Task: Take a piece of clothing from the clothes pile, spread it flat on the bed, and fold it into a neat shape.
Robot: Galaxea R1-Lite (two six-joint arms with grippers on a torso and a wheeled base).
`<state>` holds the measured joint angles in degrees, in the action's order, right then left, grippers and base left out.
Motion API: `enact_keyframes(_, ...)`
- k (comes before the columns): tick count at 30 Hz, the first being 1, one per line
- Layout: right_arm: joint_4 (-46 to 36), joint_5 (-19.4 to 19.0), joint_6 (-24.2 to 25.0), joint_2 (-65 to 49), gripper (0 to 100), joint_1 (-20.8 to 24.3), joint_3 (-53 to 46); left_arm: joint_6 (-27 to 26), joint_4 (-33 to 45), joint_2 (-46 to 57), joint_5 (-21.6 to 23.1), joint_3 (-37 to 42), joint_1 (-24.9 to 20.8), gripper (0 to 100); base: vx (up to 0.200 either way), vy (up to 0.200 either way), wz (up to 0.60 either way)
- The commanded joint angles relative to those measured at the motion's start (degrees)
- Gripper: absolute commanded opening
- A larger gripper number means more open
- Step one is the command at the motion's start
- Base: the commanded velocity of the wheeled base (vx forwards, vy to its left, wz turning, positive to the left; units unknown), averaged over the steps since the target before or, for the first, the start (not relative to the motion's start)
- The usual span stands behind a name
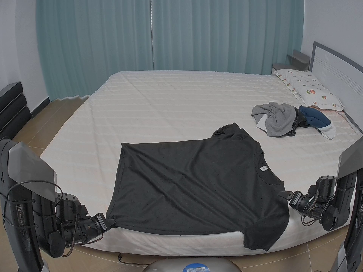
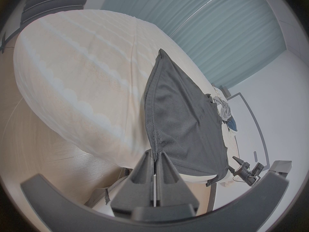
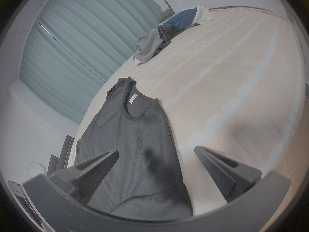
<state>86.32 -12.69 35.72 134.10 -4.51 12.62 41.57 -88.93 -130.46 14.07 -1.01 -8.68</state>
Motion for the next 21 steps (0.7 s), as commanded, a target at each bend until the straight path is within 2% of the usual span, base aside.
enact_keyframes(1, -0.19, -0.05, 0.05, 3.01, 100, 0.12, 1.53, 0.0, -0.01, 0.03, -0.01, 0.92, 0.15, 0, 0.0, 0.0, 0.0)
enact_keyframes(4, -0.19, -0.05, -0.03, 3.89, 100, 0.99, 1.71, -0.09, -0.01, -0.05, -0.09, 0.92, 0.07, 0, 0.0, 0.0, 0.0)
enact_keyframes(5, -0.1, -0.05, 0.05, 4.24, 0, 1.26, 2.32, -0.17, -0.01, 0.03, -0.09, 0.92, 0.07, 0, 0.0, 0.0, 0.0)
enact_keyframes(12, -0.19, 0.03, 0.05, 2.75, 0, 0.73, 4.52, -0.17, -0.1, 0.03, -0.36, 0.92, 0.15, 0, 0.0, 0.0, 0.0)
enact_keyframes(21, -7.92, 0.21, 0.14, 0.2, 0, 0.91, 13.49, 0.0, -0.19, 0.03, -0.36, 0.92, -0.11, 0, 0.0, 0.0, 0.0)
